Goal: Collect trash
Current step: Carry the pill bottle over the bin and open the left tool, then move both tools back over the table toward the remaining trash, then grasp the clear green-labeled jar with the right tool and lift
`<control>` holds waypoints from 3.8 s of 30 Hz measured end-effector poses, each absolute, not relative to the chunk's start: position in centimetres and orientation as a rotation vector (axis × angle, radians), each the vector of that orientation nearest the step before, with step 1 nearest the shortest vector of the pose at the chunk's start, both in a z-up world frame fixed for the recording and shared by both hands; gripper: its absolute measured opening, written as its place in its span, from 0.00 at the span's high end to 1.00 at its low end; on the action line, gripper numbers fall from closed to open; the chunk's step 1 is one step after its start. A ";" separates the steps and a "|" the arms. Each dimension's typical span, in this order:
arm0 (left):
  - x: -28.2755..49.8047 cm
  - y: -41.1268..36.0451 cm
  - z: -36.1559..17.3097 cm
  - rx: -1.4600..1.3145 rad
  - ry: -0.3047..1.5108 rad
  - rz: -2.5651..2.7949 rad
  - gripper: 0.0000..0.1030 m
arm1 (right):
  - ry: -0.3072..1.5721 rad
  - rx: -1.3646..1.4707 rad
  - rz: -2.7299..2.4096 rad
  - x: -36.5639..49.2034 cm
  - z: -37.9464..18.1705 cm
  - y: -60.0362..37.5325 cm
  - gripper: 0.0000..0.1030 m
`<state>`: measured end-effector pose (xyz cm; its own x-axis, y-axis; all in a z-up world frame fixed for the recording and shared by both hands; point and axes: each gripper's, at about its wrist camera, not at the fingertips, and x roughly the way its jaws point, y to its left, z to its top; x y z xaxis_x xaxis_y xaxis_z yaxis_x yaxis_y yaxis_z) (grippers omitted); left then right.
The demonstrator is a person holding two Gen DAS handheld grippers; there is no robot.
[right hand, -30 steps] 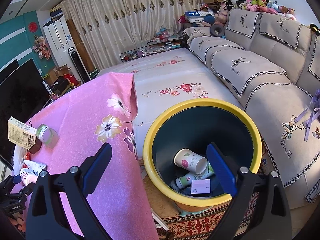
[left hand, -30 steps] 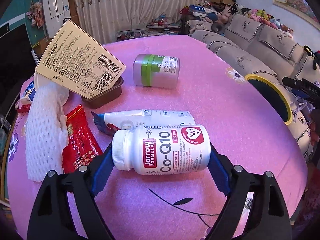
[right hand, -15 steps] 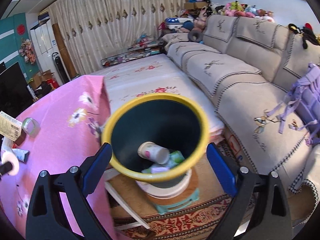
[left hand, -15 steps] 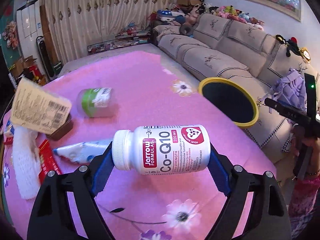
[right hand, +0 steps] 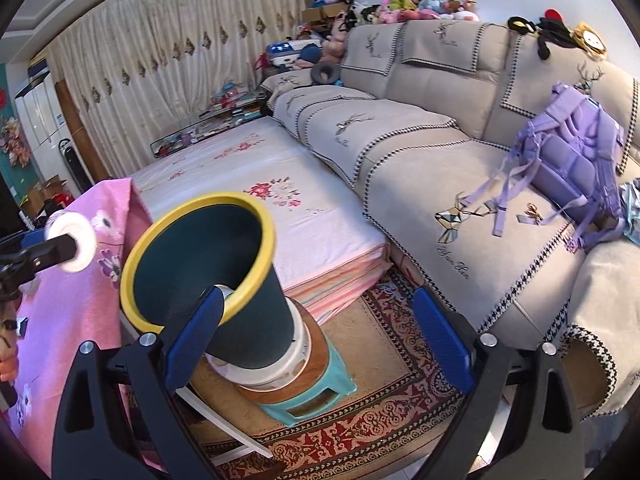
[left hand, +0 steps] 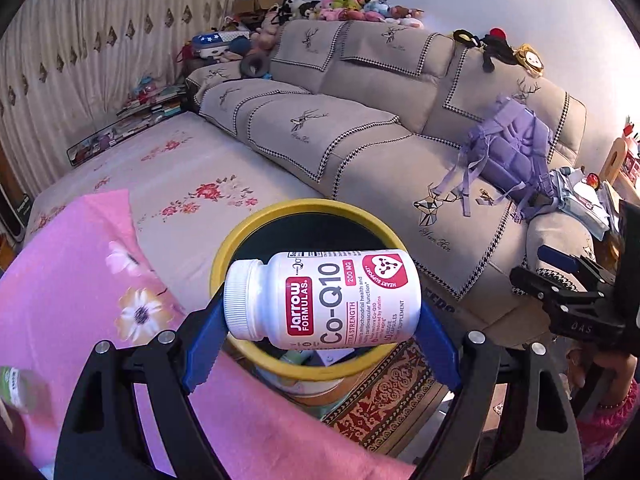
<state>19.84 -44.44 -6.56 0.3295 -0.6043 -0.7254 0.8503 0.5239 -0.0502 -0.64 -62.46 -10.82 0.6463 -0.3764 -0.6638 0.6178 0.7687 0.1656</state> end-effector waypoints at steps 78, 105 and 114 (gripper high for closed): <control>15.1 3.3 -7.7 -0.016 0.488 0.088 0.05 | 0.746 0.085 0.048 17.7 -7.0 -35.2 0.12; 16.3 3.7 -8.2 -0.047 0.499 0.093 0.05 | 0.805 -0.112 0.384 33.1 -9.8 -26.5 0.15; 16.3 3.2 -8.2 -0.022 0.502 0.108 0.05 | 0.797 -0.099 0.478 30.7 -9.5 -26.0 0.25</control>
